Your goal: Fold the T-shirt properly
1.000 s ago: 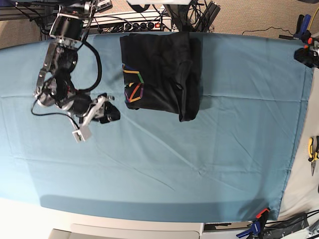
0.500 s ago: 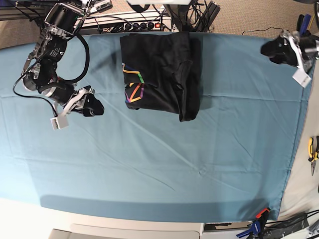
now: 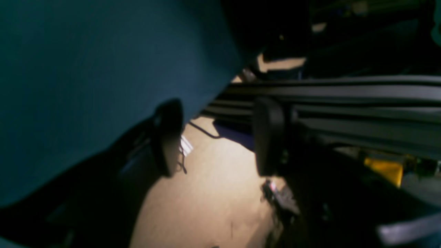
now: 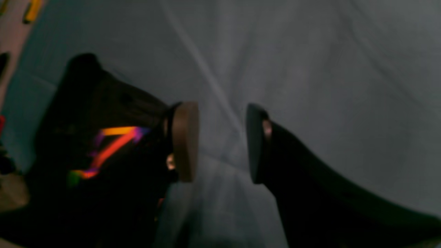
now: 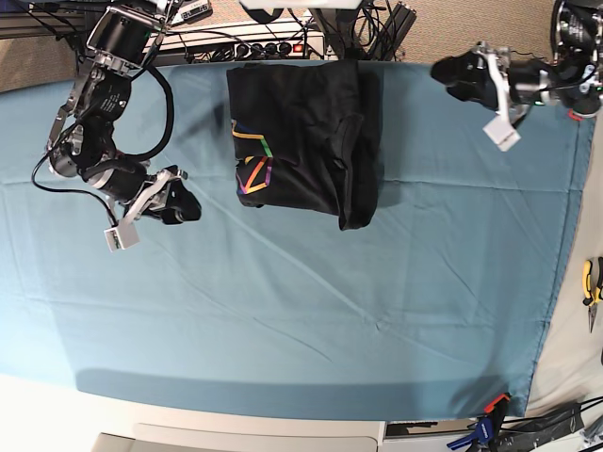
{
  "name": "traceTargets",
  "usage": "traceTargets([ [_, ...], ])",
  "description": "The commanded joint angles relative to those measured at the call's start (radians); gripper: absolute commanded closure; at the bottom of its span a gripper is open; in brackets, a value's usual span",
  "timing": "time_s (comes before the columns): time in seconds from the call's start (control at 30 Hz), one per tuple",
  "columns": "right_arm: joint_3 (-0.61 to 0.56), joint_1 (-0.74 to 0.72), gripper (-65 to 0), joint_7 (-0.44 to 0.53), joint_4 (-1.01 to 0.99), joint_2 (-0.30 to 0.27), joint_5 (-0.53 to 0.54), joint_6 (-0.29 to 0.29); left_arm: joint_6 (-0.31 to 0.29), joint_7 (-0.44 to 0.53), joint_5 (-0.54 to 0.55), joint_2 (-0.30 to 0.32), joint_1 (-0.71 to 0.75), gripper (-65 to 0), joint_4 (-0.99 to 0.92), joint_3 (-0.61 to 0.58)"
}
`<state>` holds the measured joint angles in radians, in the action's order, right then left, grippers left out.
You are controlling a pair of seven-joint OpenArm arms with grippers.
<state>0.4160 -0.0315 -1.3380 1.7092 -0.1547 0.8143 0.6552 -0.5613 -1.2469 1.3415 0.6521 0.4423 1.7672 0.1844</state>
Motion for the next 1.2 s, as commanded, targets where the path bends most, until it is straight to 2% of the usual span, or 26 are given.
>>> traceTargets([
  [0.0,0.002,-0.026,-23.3,0.040,0.014,-0.012,0.004,-0.005,0.006,0.016,0.000,0.015,-0.008,-33.7,0.012,-0.019],
  [0.23,0.002,-0.098,-23.8,0.051,-0.077,-0.011,-0.021,-0.019,0.023,0.037,-0.070,-0.018,-0.061,-33.7,0.012,-0.156],
  [0.33,-0.002,-0.139,-27.4,0.040,-0.168,-0.009,-0.006,-0.020,0.027,0.041,-0.076,-0.036,-0.079,-33.7,0.012,-0.175],
  [0.5,-0.073,-0.204,-28.8,0.002,-0.304,-0.009,0.072,-0.019,0.031,0.051,-0.093,-0.067,-0.094,-33.7,0.012,-0.176],
  [0.6,-0.145,-0.232,-28.8,-0.002,-0.331,-0.008,0.071,-0.020,0.053,0.062,-0.118,-0.093,-0.093,-33.7,0.012,-0.176],
  [0.77,-0.238,-0.241,-28.8,-0.009,-0.330,-0.004,0.056,-0.020,0.058,0.067,-0.135,-0.138,-0.093,-34.5,0.013,-0.176],
  [0.9,-0.256,-0.240,-28.8,-0.010,-0.330,-0.003,0.056,-0.019,0.058,0.072,-0.135,-0.160,-0.093,-37.8,0.014,-0.176],
  [1.03,-0.256,-0.238,-28.8,-0.010,-0.330,-0.003,0.033,-0.019,0.089,0.091,-0.164,-0.171,-0.093,-39.8,0.043,-0.176],
  [1.17,-0.256,-0.225,-28.8,-0.011,-0.330,-0.003,0.033,-0.019,0.097,0.106,-0.199,-0.173,-0.093,-40.0,0.116,-0.176],
])
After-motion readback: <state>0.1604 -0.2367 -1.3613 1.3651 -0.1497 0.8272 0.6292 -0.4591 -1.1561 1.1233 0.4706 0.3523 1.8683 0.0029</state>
